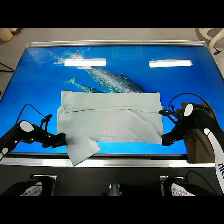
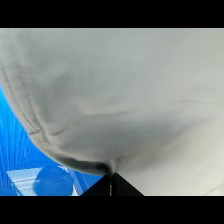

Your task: Fold the shirts.

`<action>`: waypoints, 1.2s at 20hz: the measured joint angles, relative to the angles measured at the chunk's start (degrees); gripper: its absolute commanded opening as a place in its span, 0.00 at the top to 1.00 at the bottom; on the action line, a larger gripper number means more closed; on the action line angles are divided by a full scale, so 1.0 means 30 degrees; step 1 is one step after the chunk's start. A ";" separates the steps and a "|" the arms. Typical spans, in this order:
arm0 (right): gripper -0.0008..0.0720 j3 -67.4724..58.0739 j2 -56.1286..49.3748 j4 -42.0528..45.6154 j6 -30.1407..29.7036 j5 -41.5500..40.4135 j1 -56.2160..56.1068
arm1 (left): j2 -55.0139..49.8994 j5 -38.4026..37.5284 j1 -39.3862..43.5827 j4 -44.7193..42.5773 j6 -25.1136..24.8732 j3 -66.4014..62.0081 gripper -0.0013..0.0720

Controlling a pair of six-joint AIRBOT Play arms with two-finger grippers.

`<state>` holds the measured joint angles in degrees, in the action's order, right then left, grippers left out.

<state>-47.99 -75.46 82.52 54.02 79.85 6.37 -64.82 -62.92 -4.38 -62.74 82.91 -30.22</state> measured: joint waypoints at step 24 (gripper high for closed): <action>0.96 -0.0561 0.1333 -0.1311 0.0488 -0.3242 -0.0051 | 0.1858 -0.0415 0.0051 0.0590 -0.0641 -0.2331 0.96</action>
<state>-49.67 -71.46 78.59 55.48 70.13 6.22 -59.24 -64.16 -4.23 -60.97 80.99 -37.21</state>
